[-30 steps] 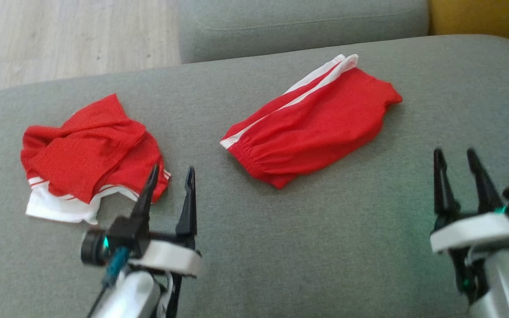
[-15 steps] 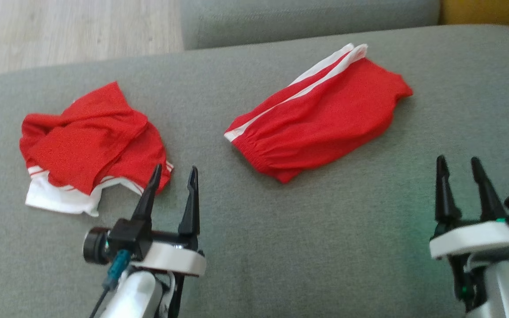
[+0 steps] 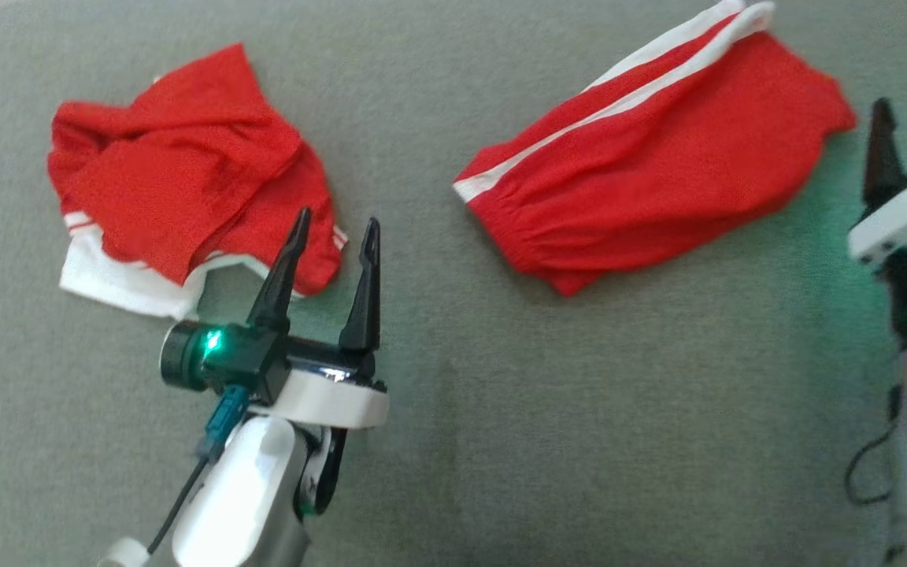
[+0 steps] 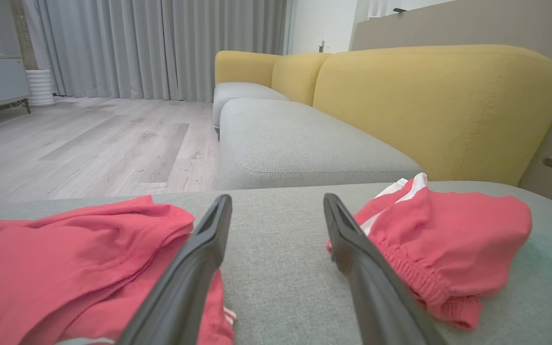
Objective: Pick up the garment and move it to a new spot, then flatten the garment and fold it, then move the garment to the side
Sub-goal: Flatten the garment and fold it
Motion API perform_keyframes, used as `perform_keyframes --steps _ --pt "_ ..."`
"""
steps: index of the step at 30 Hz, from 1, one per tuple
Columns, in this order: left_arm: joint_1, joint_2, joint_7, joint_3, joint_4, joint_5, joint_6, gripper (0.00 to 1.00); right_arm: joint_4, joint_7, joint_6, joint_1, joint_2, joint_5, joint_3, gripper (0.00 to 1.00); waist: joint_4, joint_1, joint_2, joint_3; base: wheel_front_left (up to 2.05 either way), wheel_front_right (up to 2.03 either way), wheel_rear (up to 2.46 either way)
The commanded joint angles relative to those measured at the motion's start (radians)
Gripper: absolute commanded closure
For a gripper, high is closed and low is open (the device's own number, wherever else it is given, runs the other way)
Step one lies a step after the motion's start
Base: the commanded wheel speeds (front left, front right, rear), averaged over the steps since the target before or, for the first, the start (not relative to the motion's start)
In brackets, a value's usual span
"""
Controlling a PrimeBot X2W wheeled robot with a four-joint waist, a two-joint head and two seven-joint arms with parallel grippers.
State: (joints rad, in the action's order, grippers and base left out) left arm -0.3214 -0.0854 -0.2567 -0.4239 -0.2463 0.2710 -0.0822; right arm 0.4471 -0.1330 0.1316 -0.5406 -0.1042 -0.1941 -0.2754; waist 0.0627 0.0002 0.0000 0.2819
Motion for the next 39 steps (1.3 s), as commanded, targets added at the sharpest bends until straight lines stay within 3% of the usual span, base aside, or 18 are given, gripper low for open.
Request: perform_keyframes --steps 1,5,13,23,24,25,35,39 --pt "-0.048 0.003 -0.005 0.031 0.032 -0.013 0.001 0.0 0.033 -0.043 -0.001 -0.083 -0.041 0.041 -0.012 0.0 0.049 -0.0002 0.0 0.057 0.0 0.0 0.0" --pt "-0.068 0.017 -0.005 0.022 0.037 -0.024 0.009 0.0 0.159 -0.098 -0.001 -0.195 -0.094 0.099 -0.044 0.0 0.087 -0.0002 0.0 0.097 0.0 0.0 0.0" --pt "-0.094 0.031 -0.005 0.004 0.04 -0.03 0.02 0.0 0.362 -0.163 -0.001 -0.316 -0.187 0.161 -0.005 0.0 0.142 -0.0002 0.0 0.146 0.0 0.0 0.0" --pt "-0.12 0.035 -0.005 -0.012 0.043 -0.027 0.014 0.0 0.502 -0.185 -0.001 -0.384 -0.234 0.208 0.064 0.0 0.162 -0.0002 0.0 0.178 0.0 0.0 0.0" --pt "-0.122 0.035 -0.005 -0.012 0.044 -0.025 0.012 0.0 0.512 -0.184 -0.001 -0.388 -0.236 0.206 0.077 0.57 0.161 -0.0002 0.0 0.179 0.0 0.0 0.0" --pt "-0.123 0.035 -0.005 -0.012 0.046 -0.023 0.009 0.0 0.517 -0.176 -0.001 -0.392 -0.239 0.203 0.09 1.0 0.159 -0.0002 0.0 0.179 0.0 0.0 0.0" --pt "-0.108 0.035 -0.005 0.001 0.037 -0.025 0.003 0.0 0.521 -0.022 -0.001 -0.365 -0.297 0.088 0.151 1.0 0.098 -0.0002 0.0 0.114 0.0 0.0 0.0" --pt "-0.094 0.035 -0.005 0.007 0.031 -0.031 0.008 0.0 0.517 0.016 -0.001 -0.304 -0.35 0.037 0.122 1.0 0.074 -0.0002 0.0 0.08 0.0 0.0 0.0"
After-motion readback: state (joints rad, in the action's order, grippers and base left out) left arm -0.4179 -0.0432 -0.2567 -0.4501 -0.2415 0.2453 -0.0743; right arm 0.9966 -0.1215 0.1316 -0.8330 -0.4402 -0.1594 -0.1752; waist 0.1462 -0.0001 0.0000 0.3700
